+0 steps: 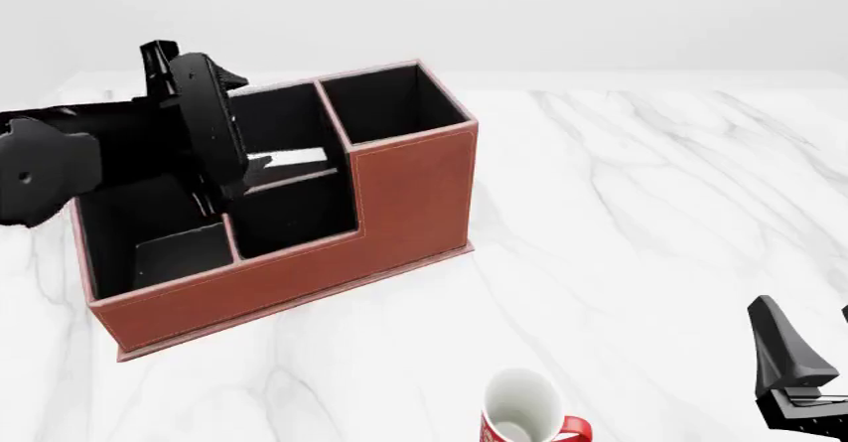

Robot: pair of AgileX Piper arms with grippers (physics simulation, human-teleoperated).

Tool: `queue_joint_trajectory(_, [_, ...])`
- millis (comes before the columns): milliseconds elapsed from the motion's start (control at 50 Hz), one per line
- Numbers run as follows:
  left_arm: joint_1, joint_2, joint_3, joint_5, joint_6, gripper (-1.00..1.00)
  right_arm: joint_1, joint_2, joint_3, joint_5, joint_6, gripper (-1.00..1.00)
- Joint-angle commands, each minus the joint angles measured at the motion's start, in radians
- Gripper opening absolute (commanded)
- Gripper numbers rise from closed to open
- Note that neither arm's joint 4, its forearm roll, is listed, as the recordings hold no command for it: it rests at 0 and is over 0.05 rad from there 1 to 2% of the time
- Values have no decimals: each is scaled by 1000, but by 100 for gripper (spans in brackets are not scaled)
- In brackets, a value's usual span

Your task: Pick up the book and place it in the front compartment of the caddy.

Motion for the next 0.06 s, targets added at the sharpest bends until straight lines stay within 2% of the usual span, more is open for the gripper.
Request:
queue_joint_trajectory(20, [-32, -140, 33, 95, 18, 100, 0, -3, 0, 0, -2, 100])
queue_joint_trajectory(60, [-38, -160, 32, 115, 17, 100, 0, -3, 0, 0, -2, 100])
